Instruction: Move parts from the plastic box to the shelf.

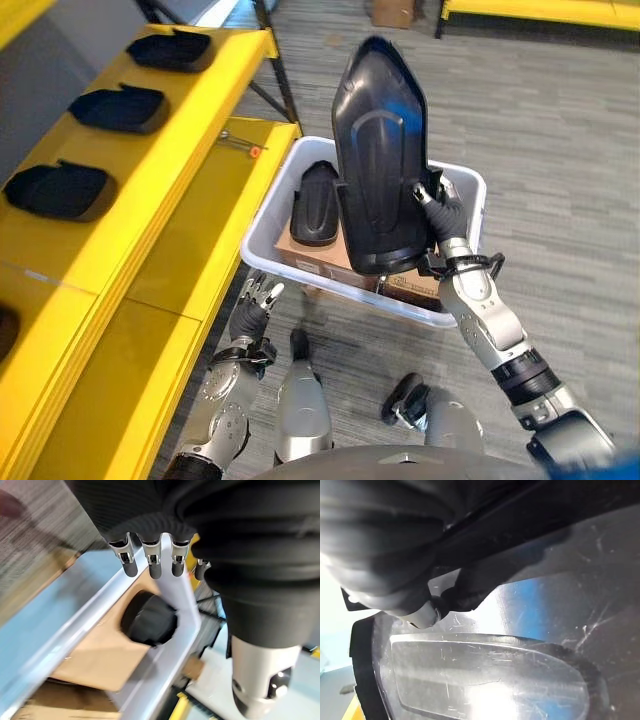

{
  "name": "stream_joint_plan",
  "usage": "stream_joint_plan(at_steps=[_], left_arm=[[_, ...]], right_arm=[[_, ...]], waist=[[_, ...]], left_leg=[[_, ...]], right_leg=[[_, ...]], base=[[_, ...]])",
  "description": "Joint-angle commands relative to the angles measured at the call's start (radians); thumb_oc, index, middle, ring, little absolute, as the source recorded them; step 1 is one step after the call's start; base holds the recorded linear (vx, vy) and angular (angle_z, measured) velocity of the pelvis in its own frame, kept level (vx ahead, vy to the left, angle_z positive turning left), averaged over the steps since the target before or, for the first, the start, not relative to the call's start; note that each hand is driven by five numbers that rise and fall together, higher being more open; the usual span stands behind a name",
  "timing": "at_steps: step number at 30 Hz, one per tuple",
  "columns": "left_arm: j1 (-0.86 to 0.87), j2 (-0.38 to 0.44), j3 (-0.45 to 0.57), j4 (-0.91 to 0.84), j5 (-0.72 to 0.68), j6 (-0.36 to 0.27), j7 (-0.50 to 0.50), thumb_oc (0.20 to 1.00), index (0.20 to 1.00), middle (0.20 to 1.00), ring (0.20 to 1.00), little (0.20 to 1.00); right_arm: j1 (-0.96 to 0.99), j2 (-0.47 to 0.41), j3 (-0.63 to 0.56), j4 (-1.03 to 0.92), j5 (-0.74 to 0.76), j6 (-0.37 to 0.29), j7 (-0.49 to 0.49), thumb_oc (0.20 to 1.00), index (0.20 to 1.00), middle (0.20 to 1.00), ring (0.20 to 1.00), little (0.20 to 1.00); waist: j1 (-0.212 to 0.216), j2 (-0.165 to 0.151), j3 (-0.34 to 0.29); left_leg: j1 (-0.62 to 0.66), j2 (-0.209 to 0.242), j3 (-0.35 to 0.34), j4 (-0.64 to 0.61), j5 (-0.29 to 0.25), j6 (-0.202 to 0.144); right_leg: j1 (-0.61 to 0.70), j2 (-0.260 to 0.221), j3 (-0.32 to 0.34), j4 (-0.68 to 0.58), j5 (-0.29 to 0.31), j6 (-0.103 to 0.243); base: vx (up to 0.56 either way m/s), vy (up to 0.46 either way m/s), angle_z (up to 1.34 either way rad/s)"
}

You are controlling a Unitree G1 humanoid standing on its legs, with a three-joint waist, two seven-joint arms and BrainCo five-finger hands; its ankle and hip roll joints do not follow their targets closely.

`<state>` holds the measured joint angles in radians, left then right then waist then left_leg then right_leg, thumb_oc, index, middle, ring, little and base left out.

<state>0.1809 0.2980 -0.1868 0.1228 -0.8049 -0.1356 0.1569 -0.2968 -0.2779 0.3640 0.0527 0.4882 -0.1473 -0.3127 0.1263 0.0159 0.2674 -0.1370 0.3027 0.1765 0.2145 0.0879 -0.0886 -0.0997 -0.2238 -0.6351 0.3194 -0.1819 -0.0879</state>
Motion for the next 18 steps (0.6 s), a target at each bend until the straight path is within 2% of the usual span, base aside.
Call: stream_joint_plan(at_steps=[1,2,5,8,11,14,15,18], left_arm=[[0.001,0.026,0.016,-0.119,0.02,-0.032,-0.033,1.0,1.0,1.0,1.0,1.0],[0.003,0.025,0.012,-0.121,0.023,-0.028,-0.036,1.0,1.0,1.0,1.0,1.0],[0.008,0.02,0.003,-0.126,0.036,-0.021,-0.044,1.0,1.0,1.0,1.0,1.0],[0.003,0.031,0.006,-0.128,0.045,-0.017,-0.043,1.0,1.0,1.0,1.0,1.0],[0.02,0.04,0.028,-0.134,0.064,-0.015,-0.048,1.0,1.0,1.0,1.0,1.0],[0.026,0.041,0.04,-0.131,0.068,-0.013,-0.045,1.0,1.0,1.0,1.0,1.0],[0.034,0.042,0.052,-0.131,0.072,-0.011,-0.045,1.0,1.0,1.0,1.0,1.0],[0.031,0.049,0.061,-0.14,0.071,-0.013,-0.043,1.0,1.0,1.0,1.0,1.0]], right_arm=[[-0.055,0.02,-0.033,-0.072,0.041,-0.075,0.035,0.2,0.2,0.2,0.2,0.2],[-0.046,0.016,-0.041,-0.082,0.039,-0.07,0.034,0.2,0.2,0.2,0.2,0.2],[-0.021,0.019,-0.071,-0.094,0.039,-0.059,0.034,0.2,0.2,0.2,0.2,0.2],[-0.016,0.022,-0.075,-0.093,0.039,-0.056,0.033,0.2,0.2,0.2,0.2,0.2],[-0.012,0.035,-0.077,-0.081,0.027,-0.036,0.048,0.2,0.2,0.2,0.2,0.2],[-0.009,0.046,-0.072,-0.077,0.026,-0.03,0.057,0.2,0.2,0.2,0.2,0.2],[-0.003,0.05,-0.072,-0.074,0.024,-0.021,0.065,0.2,0.2,0.2,0.2,0.2],[-0.016,0.053,-0.072,-0.074,0.014,-0.018,0.065,0.2,0.2,0.2,0.2,0.2]], waist=[[-0.04,-0.006,-0.053],[-0.059,0.001,-0.074],[-0.075,0.016,-0.102],[-0.069,0.011,-0.102],[-0.042,-0.006,-0.112],[-0.028,-0.019,-0.111],[-0.01,-0.031,-0.112],[0.021,-0.051,-0.096]], left_leg=[[0.154,0.024,-0.038,-0.083,0.025,-0.051],[0.186,0.008,-0.004,-0.127,-0.025,-0.041],[0.18,-0.025,0.057,-0.211,-0.069,-0.028],[0.176,-0.039,0.057,-0.209,-0.079,-0.02],[0.17,-0.1,0.052,-0.204,-0.124,0.011],[0.162,-0.125,0.044,-0.198,-0.138,0.023],[0.149,-0.154,0.03,-0.196,-0.151,0.035],[0.108,-0.195,-0.003,-0.151,-0.181,0.052]], right_leg=[[0.058,0.04,0.043,-0.171,0.021,0.112],[0.059,0.021,0.019,-0.164,0.03,0.129],[0.072,-0.039,-0.017,-0.158,0.089,0.167],[0.086,-0.058,-0.031,-0.168,0.115,0.185],[0.114,-0.107,-0.047,-0.213,0.187,0.227],[0.124,-0.123,-0.051,-0.23,0.213,0.242],[0.141,-0.138,-0.067,-0.257,0.244,0.262],[0.151,-0.171,-0.08,-0.266,0.296,0.292]], base=[[-0.02,0.15,0.89],[-0.04,0.242,0.82],[-0.01,0.292,1.42],[0.0,0.185,0.61],[0.01,0.313,0.35],[0.01,0.194,0.09],[0.01,0.21,0.07],[0.0,0.224,0.29]])
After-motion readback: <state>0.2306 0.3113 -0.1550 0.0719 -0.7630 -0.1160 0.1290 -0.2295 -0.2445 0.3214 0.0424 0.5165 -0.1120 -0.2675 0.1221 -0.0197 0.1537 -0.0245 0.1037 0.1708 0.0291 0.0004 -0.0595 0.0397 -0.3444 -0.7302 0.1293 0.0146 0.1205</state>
